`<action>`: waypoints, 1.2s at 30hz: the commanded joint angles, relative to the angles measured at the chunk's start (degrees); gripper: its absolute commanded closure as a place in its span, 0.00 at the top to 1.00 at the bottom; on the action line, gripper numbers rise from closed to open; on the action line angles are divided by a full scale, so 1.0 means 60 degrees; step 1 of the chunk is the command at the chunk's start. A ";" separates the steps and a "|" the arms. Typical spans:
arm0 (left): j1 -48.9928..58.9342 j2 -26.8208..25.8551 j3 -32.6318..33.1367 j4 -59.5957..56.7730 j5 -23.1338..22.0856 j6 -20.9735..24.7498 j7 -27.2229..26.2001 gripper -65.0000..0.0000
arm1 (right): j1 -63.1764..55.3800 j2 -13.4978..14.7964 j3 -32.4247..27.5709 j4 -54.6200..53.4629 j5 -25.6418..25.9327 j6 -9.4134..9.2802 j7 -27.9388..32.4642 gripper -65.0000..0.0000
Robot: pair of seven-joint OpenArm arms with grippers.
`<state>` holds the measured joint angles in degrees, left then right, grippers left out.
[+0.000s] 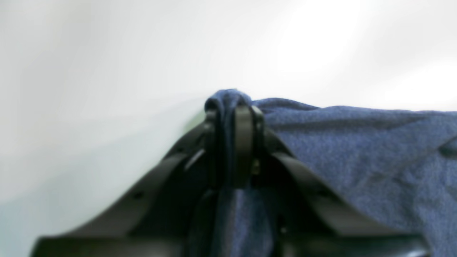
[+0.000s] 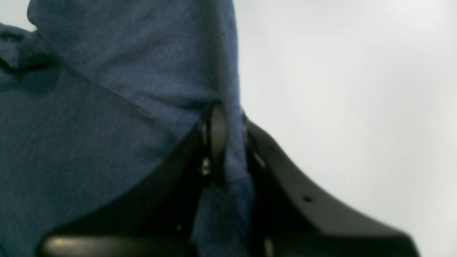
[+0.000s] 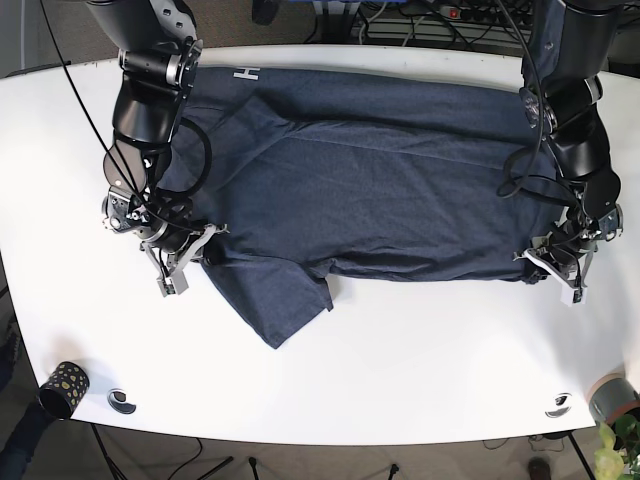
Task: Fold the T-shirt properly
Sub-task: 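Grasp the collar edge with both grippers, then fold the collar edge over toward the folded hem with both grippers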
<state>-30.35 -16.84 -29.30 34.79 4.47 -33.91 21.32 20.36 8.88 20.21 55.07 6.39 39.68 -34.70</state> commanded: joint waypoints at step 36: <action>0.3556 0.0514 -0.0707 0.7719 -0.1382 -0.1015 0.1714 0.00 | -0.2888 0.0094 0.0068 0.7430 0.0085 0.0053 -0.2752 0.00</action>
<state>-8.38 -12.62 -33.34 79.42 -3.36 -40.56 32.91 2.76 8.69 20.21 96.73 6.81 40.45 -51.68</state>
